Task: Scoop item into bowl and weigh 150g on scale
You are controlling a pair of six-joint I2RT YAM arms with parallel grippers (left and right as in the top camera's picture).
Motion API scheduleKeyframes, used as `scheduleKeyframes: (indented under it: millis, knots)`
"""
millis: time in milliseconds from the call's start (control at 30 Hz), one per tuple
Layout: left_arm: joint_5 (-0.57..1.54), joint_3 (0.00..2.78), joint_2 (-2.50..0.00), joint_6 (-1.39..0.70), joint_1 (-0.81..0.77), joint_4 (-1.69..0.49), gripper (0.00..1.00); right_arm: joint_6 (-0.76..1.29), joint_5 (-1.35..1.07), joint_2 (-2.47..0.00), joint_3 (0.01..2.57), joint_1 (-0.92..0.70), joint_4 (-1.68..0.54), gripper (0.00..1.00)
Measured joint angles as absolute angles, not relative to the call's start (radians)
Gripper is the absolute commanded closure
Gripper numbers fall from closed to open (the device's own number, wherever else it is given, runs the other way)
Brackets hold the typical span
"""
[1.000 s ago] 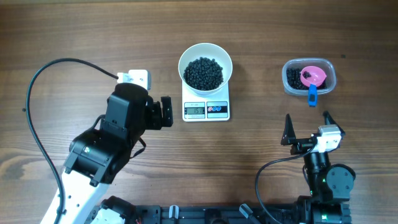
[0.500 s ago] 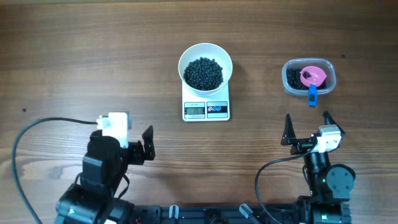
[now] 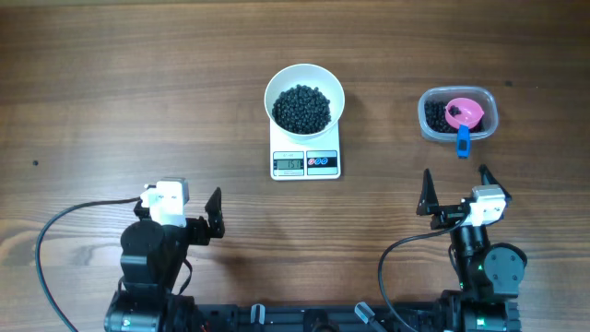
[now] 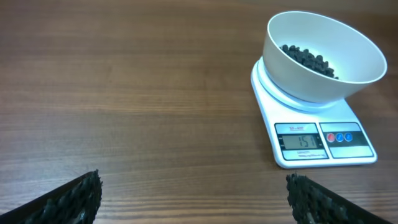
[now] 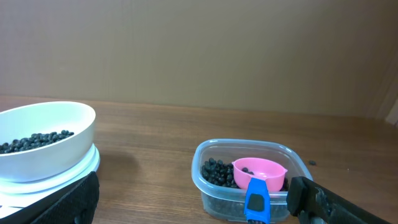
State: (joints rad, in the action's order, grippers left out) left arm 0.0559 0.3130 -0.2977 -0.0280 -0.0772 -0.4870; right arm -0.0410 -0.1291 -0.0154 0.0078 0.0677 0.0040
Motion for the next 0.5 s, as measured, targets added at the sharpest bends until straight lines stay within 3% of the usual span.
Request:
scheduleKeyframes:
  millis: [500]
  knots:
    - [0.104, 0.1, -0.176, -0.012, -0.03, -0.28, 0.0, -0.041, -0.129, -0.015, 0.008, 0.068, 0.004, 0.0]
